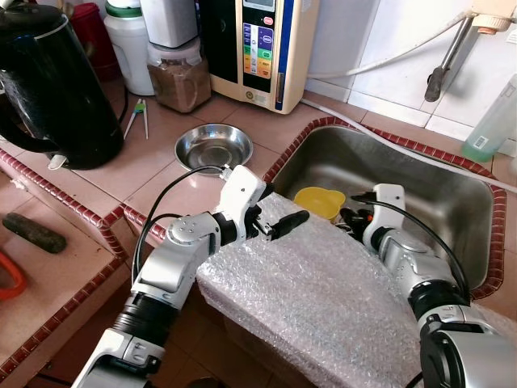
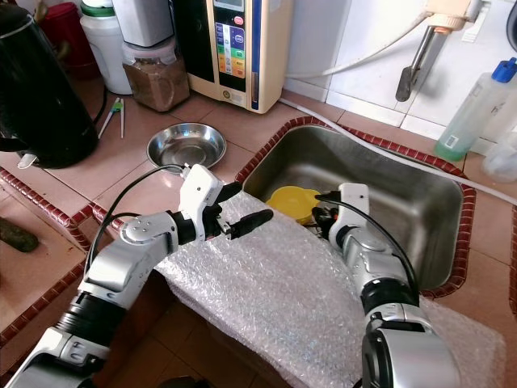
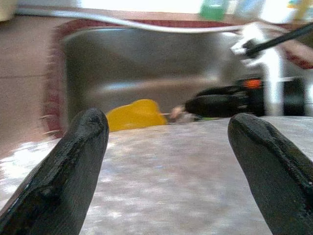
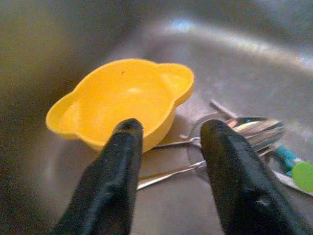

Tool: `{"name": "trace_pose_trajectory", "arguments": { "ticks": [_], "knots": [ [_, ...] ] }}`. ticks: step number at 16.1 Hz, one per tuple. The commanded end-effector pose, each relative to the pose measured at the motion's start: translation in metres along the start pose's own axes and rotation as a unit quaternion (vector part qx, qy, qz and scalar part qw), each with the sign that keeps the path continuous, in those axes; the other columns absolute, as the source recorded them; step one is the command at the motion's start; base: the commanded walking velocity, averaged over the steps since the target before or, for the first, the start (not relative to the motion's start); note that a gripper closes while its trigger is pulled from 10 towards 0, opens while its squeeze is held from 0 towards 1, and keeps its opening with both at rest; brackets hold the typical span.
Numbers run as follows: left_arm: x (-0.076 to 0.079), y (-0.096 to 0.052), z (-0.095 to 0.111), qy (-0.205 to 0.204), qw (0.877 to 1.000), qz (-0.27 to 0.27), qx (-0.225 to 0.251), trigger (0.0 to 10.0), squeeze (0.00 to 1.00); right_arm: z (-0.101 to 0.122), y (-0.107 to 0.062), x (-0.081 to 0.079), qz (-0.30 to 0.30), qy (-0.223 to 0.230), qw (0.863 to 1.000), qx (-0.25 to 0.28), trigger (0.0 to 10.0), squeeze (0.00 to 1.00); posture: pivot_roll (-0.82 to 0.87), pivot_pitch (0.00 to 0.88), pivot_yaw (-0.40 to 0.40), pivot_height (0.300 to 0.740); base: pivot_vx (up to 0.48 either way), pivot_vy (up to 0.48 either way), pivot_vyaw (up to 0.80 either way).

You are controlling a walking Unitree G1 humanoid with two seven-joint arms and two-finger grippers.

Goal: Kitchen organization

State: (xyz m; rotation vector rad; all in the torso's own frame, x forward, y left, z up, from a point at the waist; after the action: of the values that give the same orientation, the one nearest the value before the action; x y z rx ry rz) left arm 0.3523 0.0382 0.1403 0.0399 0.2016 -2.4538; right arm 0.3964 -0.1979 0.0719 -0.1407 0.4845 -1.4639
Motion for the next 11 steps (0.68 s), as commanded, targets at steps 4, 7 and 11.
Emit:
{"name": "trace_pose_trajectory", "arguments": {
  "ticks": [4, 7, 11],
  "knots": [
    [-0.065, -0.011, 0.043, 0.012, 0.979, 0.186, 0.083, 10.0, 1.0, 0.025, -0.002, -0.014, 0.026, -0.014, 0.997, 0.078, 10.0, 1.0, 0.02, 0.056, 0.005, 0.74, 0.0, 0.0, 0.0],
    [-0.105, -0.029, 0.047, -0.01, 0.952, 0.293, 0.086, 10.0, 1.0, 0.035, -0.007, -0.048, 0.089, -0.037, 0.988, 0.125, 10.0, 1.0, 0.02, 0.057, 0.01, 0.74, 0.0, 0.0, 0.0],
    [-0.137, -0.045, 0.021, -0.11, 0.906, 0.407, 0.048, 10.0, 1.0, 0.036, -0.018, -0.073, 0.135, -0.054, 0.978, 0.15, 10.0, 1.0, 0.01, 0.06, 0.013, 0.74, 0.0, 0.0, 0.0]
  ]
}}
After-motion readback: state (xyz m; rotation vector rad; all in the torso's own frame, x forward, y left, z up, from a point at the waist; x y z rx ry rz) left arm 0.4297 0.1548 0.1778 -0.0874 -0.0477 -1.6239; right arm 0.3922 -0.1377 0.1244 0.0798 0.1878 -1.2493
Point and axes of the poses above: a point about 5 cm out from each wrist's last joint towards the gripper, its own y axis pointing out of the wrist towards the gripper, its own z axis along the axis of the wrist's last joint, x = y × z, the point moved 4 cm from there along y, pointing out of the wrist towards the gripper, and after that the axes turned 5 degrees about y, right-handed, at the moved point
